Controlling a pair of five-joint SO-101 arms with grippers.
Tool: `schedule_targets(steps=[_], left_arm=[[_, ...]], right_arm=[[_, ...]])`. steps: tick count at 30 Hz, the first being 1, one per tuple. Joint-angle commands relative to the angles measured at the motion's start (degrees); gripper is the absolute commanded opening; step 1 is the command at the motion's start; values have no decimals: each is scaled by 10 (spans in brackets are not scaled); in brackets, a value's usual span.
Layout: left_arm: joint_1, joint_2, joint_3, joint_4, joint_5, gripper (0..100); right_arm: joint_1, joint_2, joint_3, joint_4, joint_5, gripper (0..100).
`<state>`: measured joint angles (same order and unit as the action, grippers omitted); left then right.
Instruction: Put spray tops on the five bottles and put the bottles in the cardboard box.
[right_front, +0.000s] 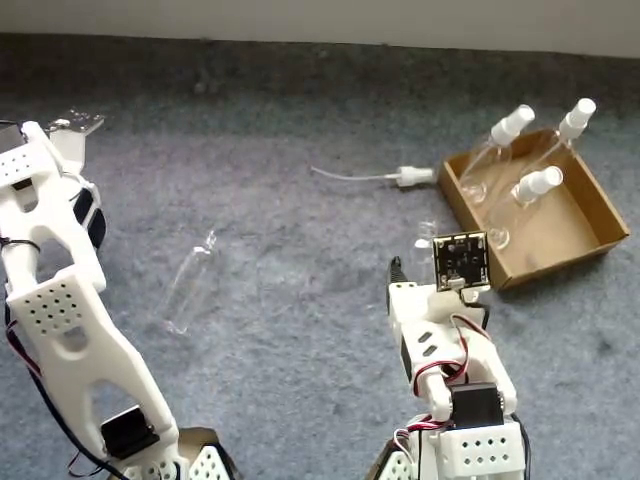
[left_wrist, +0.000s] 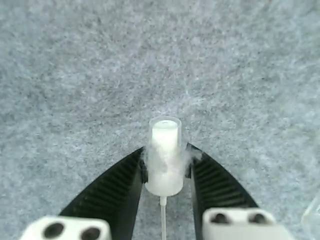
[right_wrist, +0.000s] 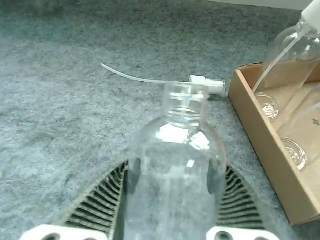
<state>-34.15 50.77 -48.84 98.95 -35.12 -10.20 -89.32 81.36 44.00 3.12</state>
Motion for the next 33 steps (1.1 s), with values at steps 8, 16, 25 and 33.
schedule_targets(steps=[8, 16, 25, 33], left_arm=[[-1, -6, 58, -64, -7, 113], [-1, -8, 71, -76, -6, 107], [-3, -10, 71, -75, -5, 15], [-7, -12, -22, -66, -4, 4]], right_arm=[[3, -5, -7, -15, 2, 141], [3, -5, -7, -15, 2, 141], [3, -5, -7, -15, 2, 141], [-31, -5, -11, -16, 2, 141]])
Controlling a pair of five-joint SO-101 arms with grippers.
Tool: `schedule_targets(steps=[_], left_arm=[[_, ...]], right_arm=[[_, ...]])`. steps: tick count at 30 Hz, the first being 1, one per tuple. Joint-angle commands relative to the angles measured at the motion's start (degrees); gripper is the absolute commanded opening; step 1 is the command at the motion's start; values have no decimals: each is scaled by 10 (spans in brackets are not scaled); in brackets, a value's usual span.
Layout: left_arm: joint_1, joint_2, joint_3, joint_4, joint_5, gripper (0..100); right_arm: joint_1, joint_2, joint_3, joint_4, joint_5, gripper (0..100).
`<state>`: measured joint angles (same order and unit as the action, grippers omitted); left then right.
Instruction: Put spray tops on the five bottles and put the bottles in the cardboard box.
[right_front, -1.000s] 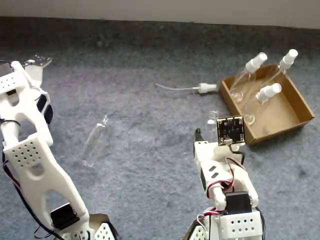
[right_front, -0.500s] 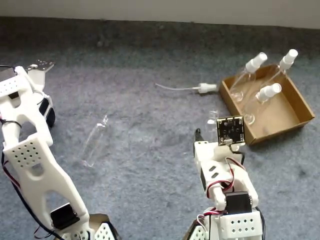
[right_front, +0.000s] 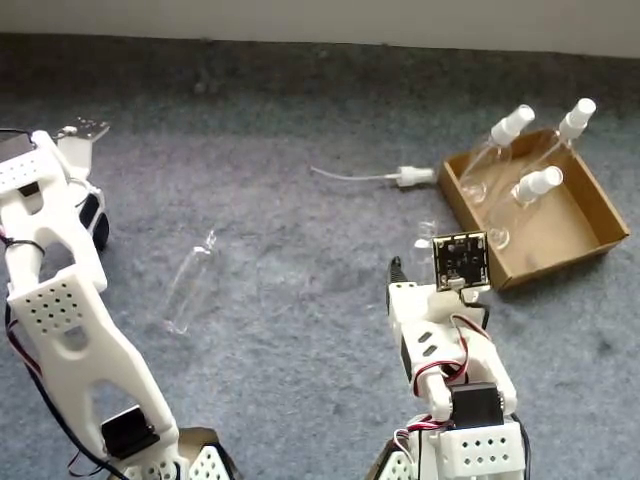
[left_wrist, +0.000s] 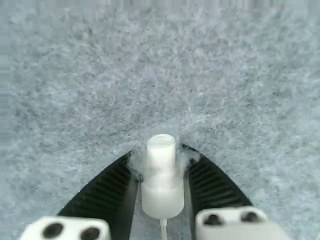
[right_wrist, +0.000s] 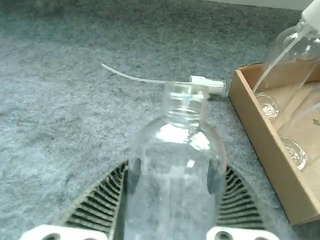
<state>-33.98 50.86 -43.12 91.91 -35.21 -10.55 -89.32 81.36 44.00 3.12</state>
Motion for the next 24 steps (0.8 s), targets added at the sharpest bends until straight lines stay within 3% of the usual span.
schedule_targets(steps=[1, 4, 9, 13, 16, 24], left_arm=[[-8, -13, -101, 23, -4, 4], [-3, -13, -176, 98, -2, 4], [-7, -14, -272, 106, 0, 4], [-9, -16, -305, 109, 89, 4], [-11, -49, -291, 109, 140, 4], [13, -241, -144, 108, 141, 4]], right_arm=[[-41, -5, -11, -16, 2, 141], [-87, -4, -7, -16, 3, 141], [-156, -4, -7, -16, 3, 141], [-171, -4, -10, -18, 3, 141], [-170, -4, -7, -71, 2, 141], [-172, -3, 46, -160, 2, 141]])
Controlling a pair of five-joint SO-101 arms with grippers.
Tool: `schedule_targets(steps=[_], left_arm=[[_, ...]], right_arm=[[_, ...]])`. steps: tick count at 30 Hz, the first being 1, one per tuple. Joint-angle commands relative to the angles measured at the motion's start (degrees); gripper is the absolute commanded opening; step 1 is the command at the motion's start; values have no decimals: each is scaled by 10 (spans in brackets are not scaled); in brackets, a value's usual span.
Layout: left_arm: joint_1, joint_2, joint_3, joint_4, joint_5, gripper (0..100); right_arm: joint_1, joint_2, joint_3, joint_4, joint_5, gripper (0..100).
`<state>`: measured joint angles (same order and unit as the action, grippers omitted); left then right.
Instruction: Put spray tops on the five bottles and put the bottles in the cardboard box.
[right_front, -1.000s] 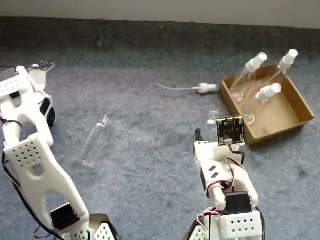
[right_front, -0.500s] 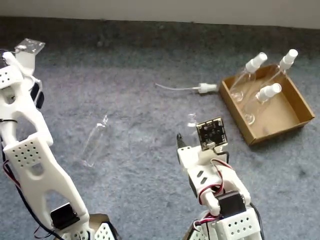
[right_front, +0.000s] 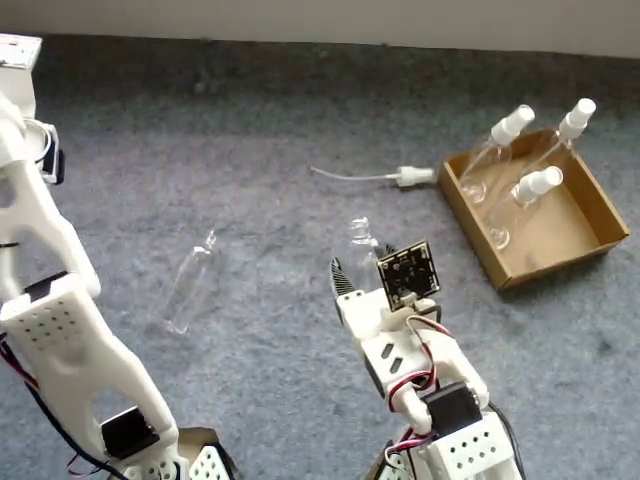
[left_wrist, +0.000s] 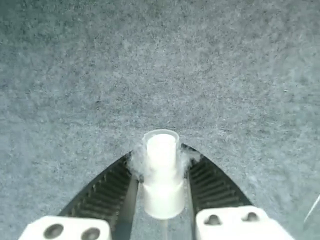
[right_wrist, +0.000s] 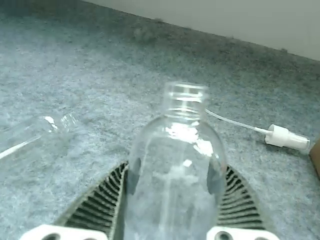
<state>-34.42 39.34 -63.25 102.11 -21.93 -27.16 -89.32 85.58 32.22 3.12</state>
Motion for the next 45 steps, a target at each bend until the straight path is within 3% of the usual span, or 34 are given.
schedule_targets(steps=[1, 5, 10, 26, 33, 39, 45], left_arm=[[24, -153, 80, 6, 8, 4], [66, -262, 172, 4, 13, 4], [140, -376, 239, 4, 116, 4], [435, -565, 247, -12, 348, 4], [541, -645, 250, -122, 367, 4], [584, -663, 250, -214, 369, 4], [615, -663, 250, -243, 369, 4]], right_arm=[[-6, -3, 12, -57, 2, 141], [-6, -3, 32, -95, 1, 141], [-6, -4, 33, -127, 1, 139], [-6, -4, 34, -215, 1, 139], [-7, -4, 35, -239, 1, 138], [-10, -5, 95, -284, 2, 138], [-11, -5, 109, -284, 2, 138]])
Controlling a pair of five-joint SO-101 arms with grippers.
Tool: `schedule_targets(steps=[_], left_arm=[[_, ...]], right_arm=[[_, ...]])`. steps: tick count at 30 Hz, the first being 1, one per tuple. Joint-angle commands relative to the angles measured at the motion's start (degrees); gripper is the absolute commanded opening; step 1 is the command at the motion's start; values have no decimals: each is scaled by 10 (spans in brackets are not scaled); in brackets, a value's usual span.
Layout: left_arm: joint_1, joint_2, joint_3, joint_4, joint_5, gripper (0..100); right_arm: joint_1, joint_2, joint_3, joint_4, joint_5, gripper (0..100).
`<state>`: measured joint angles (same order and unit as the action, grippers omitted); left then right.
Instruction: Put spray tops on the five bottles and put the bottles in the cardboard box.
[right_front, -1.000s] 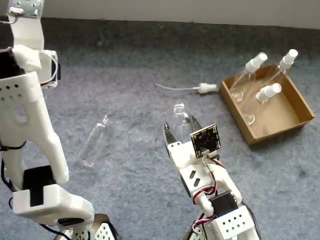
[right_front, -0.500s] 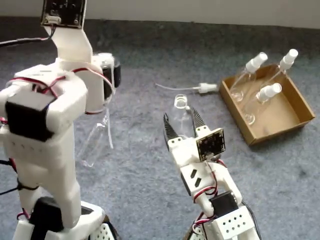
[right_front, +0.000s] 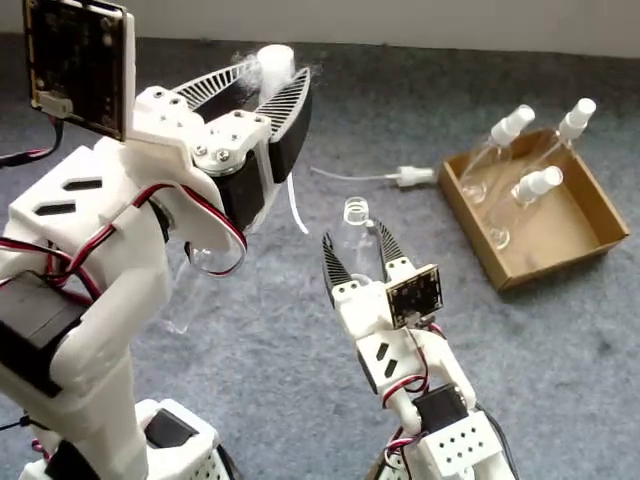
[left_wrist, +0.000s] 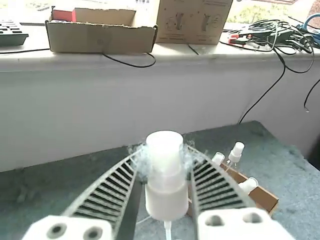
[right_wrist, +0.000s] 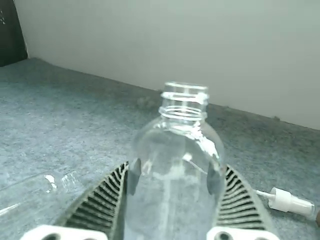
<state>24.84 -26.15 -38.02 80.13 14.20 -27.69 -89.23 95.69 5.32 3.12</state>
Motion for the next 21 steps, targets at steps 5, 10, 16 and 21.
schedule_targets(steps=[5, 10, 16, 21], left_arm=[[30, -9, 6, -37, 8, 4], [90, -67, 49, -37, 4, 4], [93, -169, 187, -86, 4, 4], [93, -252, 314, -187, -33, 4]], right_arm=[[-46, -6, 7, -15, 2, 138], [-55, -6, 8, -15, 2, 138], [-55, -6, 10, -14, 1, 138], [-55, -6, 12, -14, 1, 138]])
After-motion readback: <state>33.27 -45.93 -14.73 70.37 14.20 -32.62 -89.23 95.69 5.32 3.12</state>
